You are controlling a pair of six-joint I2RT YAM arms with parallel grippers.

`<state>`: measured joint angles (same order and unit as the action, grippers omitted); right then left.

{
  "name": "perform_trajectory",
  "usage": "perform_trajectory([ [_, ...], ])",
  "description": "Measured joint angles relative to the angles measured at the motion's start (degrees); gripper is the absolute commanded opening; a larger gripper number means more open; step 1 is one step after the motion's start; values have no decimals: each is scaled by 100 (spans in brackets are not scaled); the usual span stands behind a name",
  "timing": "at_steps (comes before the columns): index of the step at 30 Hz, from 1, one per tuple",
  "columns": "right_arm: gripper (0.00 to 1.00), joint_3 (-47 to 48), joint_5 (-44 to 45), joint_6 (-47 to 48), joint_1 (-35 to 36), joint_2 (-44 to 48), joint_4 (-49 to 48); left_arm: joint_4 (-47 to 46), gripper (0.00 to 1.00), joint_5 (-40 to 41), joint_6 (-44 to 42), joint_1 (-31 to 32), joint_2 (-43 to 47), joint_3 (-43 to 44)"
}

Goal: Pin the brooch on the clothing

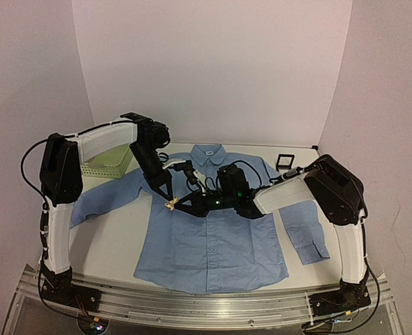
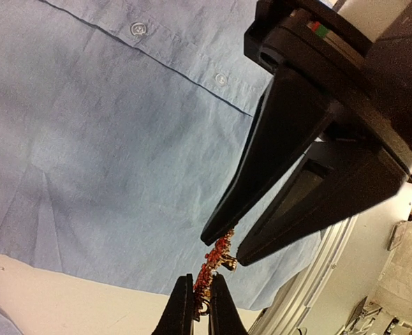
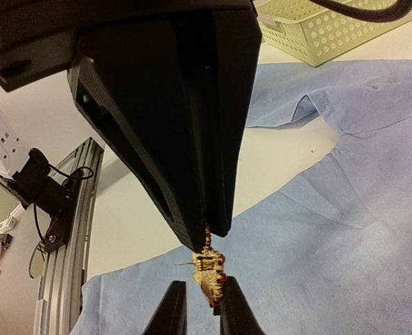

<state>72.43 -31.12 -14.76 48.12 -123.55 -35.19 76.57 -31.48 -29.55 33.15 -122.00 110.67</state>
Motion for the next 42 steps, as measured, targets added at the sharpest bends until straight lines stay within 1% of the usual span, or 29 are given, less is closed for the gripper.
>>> perform_trajectory([
  [4, 0, 31, 6, 48, -4, -45, -22, 51, 0, -28, 7, -26, -2, 0],
  [9, 0, 32, 2, 41, -10, -46, -25, 51, 0, -32, -10, -29, -2, 0],
  [10, 0, 32, 0, 31, -12, -46, -27, 51, 4, -37, -16, -32, -1, 0],
  [12, 0, 32, -18, -11, -21, -46, -36, 51, 14, -58, -24, -39, 1, 0],
  [16, 0, 32, -78, -232, -50, -42, -108, 70, 44, -150, -107, -89, -2, 155],
  [17, 0, 32, -75, -300, -57, -42, -96, 63, 49, -222, -154, -104, 1, 229],
  [20, 0, 30, -59, -482, -107, -41, -23, 37, 56, -445, -265, -145, 31, 381],
  [24, 0, -26, -54, -730, -210, 27, 22, -9, 58, -694, -296, -254, 162, 407],
  [26, 0, -61, -58, -947, -272, 126, 30, -211, 59, -867, -236, -414, 315, 391],
  [29, 0, -102, -47, -1351, -391, 354, -107, -843, 59, -1088, -58, -760, 863, 61],
  [31, 0, -137, -7, -1663, -456, 539, -344, -1455, 59, -1219, 173, -1023, 1476, -448],
  [33, 0, -171, 96, -2018, -513, 741, -744, -2286, 58, -1295, 466, -1254, 2242, -1178],
  [37, 0, -178, 344, -2685, -535, 1060, -1887, -3906, 62, -1573, 1060, -1316, 3530, -2560],
  [39, 0, -177, 445, -2909, -530, 1143, -2516, -4971, 64, -1841, 1383, -1271, 4127, -3373],
  [40, 0, -168, 479, -2987, -523, 1167, -2795, -5403, 65, -1985, 1537, -1246, 4323, -3674],
  [42, 0, -118, 525, -3075, -505, 1178, -3194, -6191, 66, -2201, 1827, -1137, 4478, -4010],
])
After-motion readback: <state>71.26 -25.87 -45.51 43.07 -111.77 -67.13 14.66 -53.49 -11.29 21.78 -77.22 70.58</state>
